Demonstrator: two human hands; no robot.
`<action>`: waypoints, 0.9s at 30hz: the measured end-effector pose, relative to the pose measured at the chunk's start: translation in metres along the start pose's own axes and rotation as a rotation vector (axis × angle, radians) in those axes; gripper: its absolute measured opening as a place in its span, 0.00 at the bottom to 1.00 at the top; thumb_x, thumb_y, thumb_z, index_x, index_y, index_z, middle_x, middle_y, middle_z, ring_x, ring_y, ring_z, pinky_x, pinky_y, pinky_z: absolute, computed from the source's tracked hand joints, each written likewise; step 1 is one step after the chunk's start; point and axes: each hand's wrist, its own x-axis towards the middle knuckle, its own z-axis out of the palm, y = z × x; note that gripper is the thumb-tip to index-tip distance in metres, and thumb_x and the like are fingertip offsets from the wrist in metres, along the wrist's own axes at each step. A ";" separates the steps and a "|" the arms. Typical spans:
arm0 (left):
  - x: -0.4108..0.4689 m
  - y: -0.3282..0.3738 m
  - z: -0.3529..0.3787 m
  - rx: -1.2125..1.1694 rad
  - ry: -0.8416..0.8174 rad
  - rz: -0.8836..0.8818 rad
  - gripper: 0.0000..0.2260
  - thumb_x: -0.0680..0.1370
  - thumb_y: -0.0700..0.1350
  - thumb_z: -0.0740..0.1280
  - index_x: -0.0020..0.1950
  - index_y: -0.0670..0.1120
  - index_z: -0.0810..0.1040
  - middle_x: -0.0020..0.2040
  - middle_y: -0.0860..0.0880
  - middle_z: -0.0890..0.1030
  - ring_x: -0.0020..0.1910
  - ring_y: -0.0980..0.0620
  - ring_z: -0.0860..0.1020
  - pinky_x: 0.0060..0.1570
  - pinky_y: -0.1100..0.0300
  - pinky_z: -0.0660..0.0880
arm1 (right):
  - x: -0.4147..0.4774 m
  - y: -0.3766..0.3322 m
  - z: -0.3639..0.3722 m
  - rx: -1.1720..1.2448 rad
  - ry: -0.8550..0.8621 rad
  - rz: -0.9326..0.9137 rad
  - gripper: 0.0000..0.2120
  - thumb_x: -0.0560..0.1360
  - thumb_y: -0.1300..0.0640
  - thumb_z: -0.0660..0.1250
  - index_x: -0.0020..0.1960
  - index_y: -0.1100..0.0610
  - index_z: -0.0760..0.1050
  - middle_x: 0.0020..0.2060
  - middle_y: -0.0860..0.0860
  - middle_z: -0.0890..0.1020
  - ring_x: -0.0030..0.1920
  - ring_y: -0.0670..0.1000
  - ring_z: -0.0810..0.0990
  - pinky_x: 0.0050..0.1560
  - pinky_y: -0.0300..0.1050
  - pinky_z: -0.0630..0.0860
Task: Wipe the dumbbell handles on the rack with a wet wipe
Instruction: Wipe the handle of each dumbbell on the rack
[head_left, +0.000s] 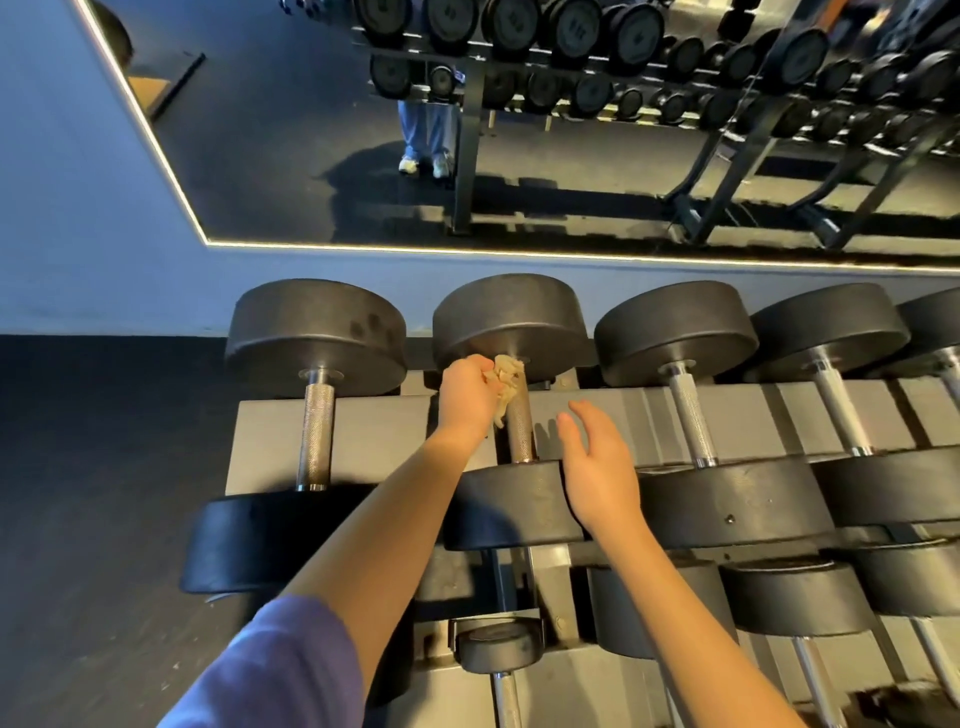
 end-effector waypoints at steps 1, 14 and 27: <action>-0.002 0.000 0.001 0.002 -0.028 -0.005 0.07 0.80 0.41 0.63 0.50 0.40 0.80 0.43 0.47 0.80 0.42 0.52 0.78 0.38 0.65 0.73 | 0.000 0.000 0.000 0.009 0.003 0.001 0.23 0.81 0.47 0.56 0.73 0.54 0.64 0.72 0.51 0.67 0.72 0.49 0.64 0.73 0.47 0.60; -0.025 -0.014 0.003 0.059 -0.280 -0.160 0.03 0.76 0.37 0.67 0.43 0.39 0.79 0.37 0.45 0.78 0.44 0.46 0.81 0.45 0.55 0.79 | 0.000 0.002 0.001 0.024 0.022 -0.009 0.22 0.81 0.48 0.57 0.72 0.56 0.67 0.71 0.52 0.69 0.71 0.49 0.65 0.72 0.49 0.61; -0.025 -0.006 0.003 0.156 -0.208 -0.015 0.06 0.77 0.41 0.67 0.46 0.40 0.81 0.41 0.45 0.81 0.40 0.49 0.80 0.43 0.56 0.78 | 0.002 0.004 0.000 0.050 0.015 -0.014 0.21 0.81 0.49 0.58 0.71 0.55 0.68 0.70 0.51 0.69 0.70 0.49 0.66 0.72 0.50 0.62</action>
